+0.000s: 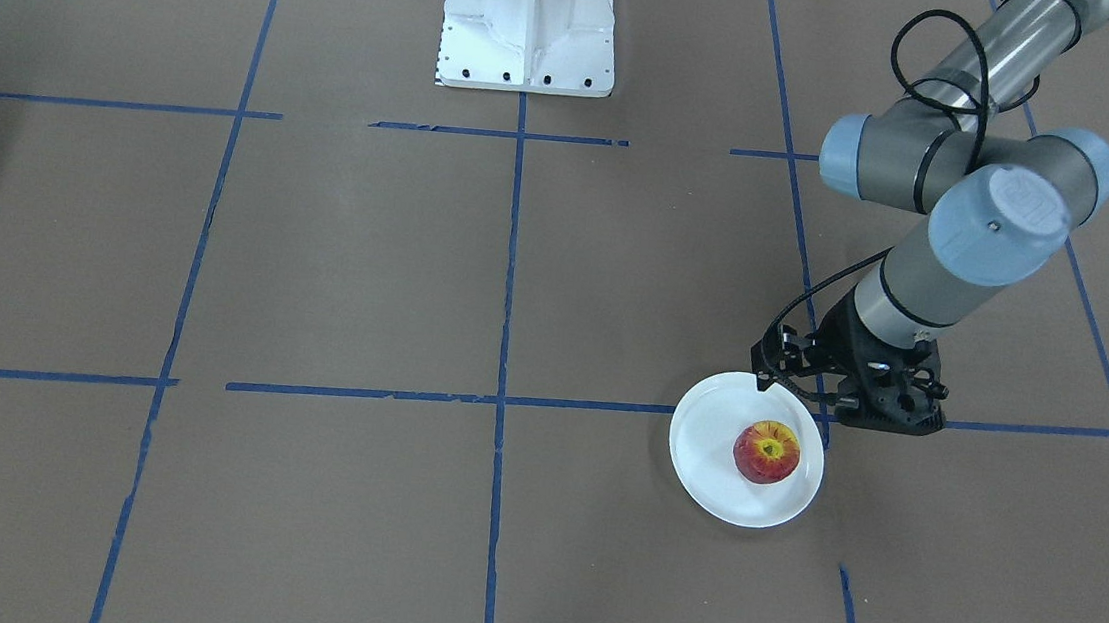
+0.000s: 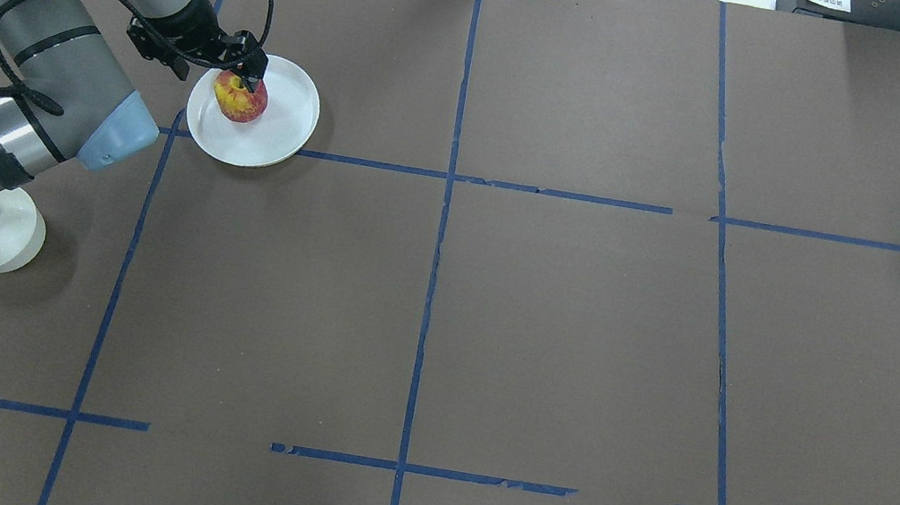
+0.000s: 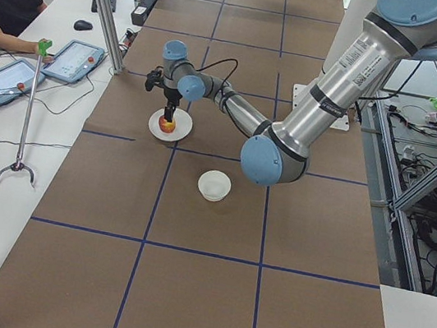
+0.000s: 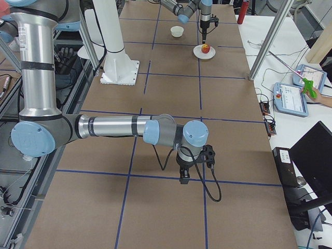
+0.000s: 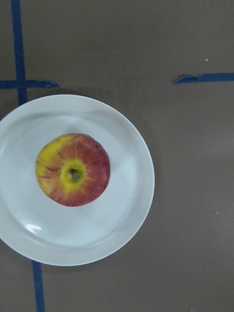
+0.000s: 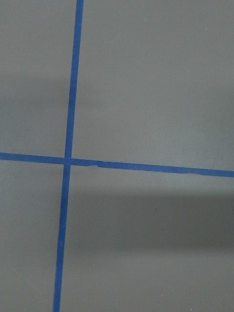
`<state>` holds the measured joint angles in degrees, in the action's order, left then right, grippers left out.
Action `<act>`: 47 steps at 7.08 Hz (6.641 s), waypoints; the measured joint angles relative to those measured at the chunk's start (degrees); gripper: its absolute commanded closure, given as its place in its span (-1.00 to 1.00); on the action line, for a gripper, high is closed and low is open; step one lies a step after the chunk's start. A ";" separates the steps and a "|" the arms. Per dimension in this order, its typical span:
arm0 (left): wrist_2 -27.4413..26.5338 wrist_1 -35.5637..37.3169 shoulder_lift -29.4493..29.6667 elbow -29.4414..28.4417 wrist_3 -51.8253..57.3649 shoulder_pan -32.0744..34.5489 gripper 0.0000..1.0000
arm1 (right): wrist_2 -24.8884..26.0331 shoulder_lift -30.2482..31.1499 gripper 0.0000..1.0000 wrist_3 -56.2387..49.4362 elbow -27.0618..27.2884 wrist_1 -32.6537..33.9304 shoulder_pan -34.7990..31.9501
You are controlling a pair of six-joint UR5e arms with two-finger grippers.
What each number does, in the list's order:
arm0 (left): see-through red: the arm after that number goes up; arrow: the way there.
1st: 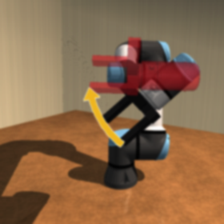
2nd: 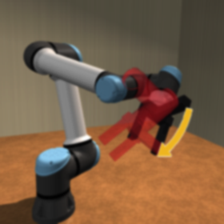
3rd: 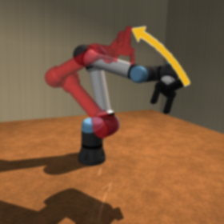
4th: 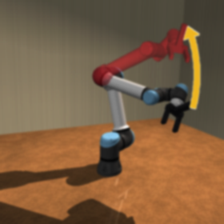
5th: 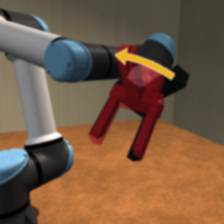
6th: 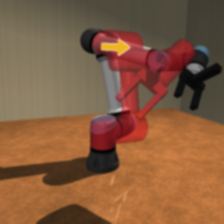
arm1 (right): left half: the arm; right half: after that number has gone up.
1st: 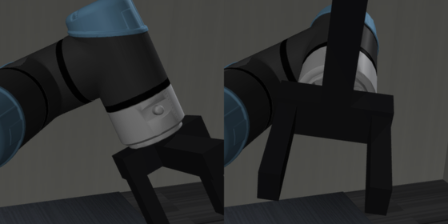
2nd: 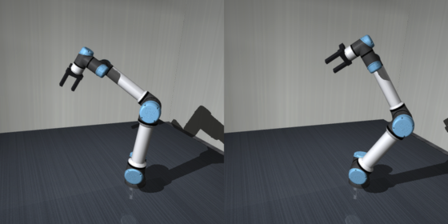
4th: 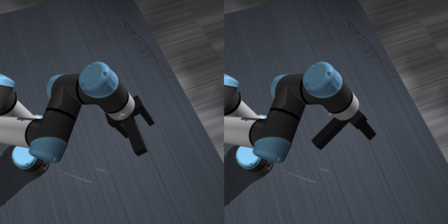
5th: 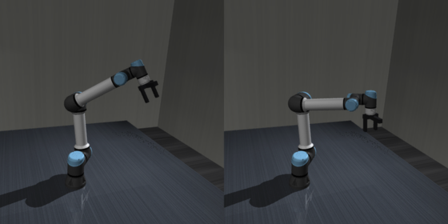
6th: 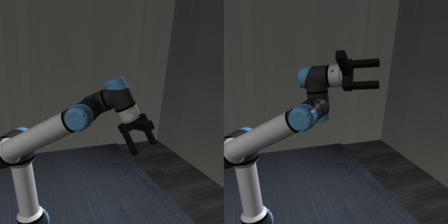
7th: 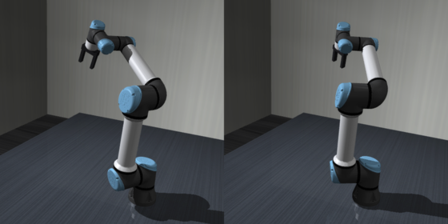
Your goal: Move apple from plate to bowl
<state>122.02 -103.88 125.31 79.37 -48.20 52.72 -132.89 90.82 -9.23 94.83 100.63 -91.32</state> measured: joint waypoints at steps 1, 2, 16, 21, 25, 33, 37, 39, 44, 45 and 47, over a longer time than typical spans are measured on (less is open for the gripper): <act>-0.57 -1.38 0.95 -2.55 -0.11 -0.10 -1.00 | 0.00 -0.01 -1.00 0.00 0.00 0.02 0.00; -1.24 -2.32 1.87 -4.65 -0.18 -0.13 -1.00 | 0.00 0.00 -1.00 0.00 0.00 0.06 0.00; -3.90 -9.76 2.75 -10.22 -3.68 -2.14 1.00 | 0.00 0.01 -1.00 0.00 0.00 0.01 0.00; -1.47 8.30 -8.08 16.97 6.37 5.35 1.00 | 0.00 -0.03 -1.00 0.00 0.00 0.01 0.00; -1.21 -5.56 -33.26 31.17 8.19 6.06 1.00 | 0.00 0.02 -1.00 0.00 0.00 0.01 0.00; -1.36 -27.24 -45.40 25.87 -6.63 0.02 1.00 | 0.00 0.00 -1.00 0.00 0.00 0.02 0.00; -1.64 -28.71 -46.14 24.58 -8.68 -3.48 1.00 | 0.00 -0.03 -1.00 0.00 0.00 0.00 0.00; -1.75 -28.63 -46.04 23.79 -8.49 -3.72 0.09 | 0.00 -0.03 -1.00 0.00 0.00 0.00 0.00; -1.66 -28.91 -45.61 23.17 -7.87 -3.76 -1.00 | 0.00 -0.02 -1.00 0.00 0.00 0.00 0.00; -1.54 -28.90 -45.57 23.66 -7.80 -3.61 -1.00 | 0.00 -0.03 -1.00 0.00 0.00 0.00 0.00; 0.43 -28.45 -45.97 27.17 -7.33 -2.54 -1.00 | 0.00 -0.03 -1.00 0.00 0.00 0.00 0.00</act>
<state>122.45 -132.33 79.34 106.54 -55.53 50.17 -132.89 90.79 -9.23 94.83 100.64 -91.32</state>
